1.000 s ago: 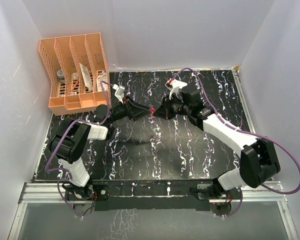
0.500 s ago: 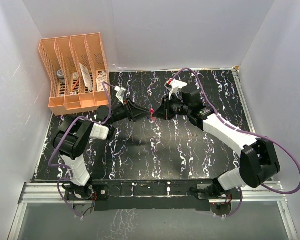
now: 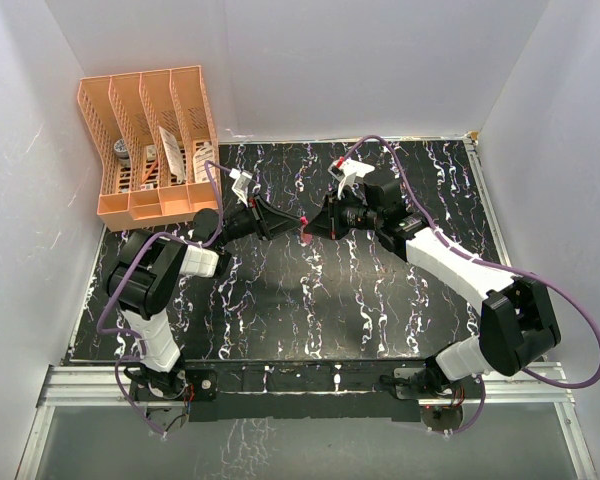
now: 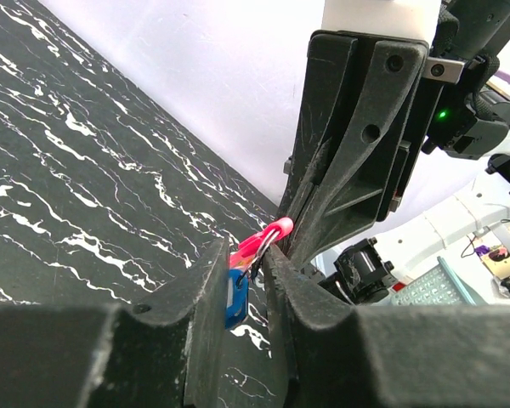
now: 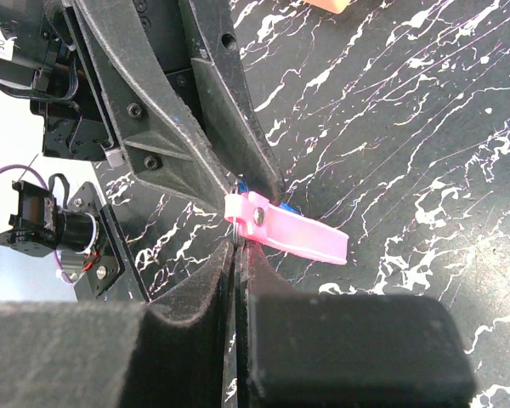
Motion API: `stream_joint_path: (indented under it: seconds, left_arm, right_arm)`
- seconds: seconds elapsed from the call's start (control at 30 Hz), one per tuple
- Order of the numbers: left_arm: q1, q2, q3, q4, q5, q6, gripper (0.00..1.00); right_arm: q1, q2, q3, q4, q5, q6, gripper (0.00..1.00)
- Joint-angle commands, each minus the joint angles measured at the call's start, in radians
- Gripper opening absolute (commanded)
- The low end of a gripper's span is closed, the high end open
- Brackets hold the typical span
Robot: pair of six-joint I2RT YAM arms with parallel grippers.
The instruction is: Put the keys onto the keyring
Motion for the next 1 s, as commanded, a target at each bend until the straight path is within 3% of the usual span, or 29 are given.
stream_joint_path:
  seconds: [0.0,0.33,0.6,0.8,0.97]
  left_arm:
    - [0.005,-0.019,0.025,0.199,0.017,0.007,0.19]
    - [0.005,-0.034,0.017,0.2,0.019,0.008,0.0]
    - [0.005,-0.046,0.002,0.199,-0.02,-0.03,0.0]
    - [0.005,-0.053,-0.031,0.194,-0.094,-0.09,0.0]
    - [0.005,-0.078,-0.075,0.159,-0.171,-0.104,0.0]
  right_arm:
    - [0.002,-0.029,0.018,0.071,-0.018,0.011,0.0]
    - [0.002,0.01,0.03,0.084,-0.01,0.044,0.0]
    - [0.0,0.031,0.036,0.095,0.019,0.093,0.0]
    - [-0.002,0.013,0.017,0.14,0.038,0.136,0.2]
    - [-0.003,-0.014,0.003,0.155,0.075,0.141,0.26]
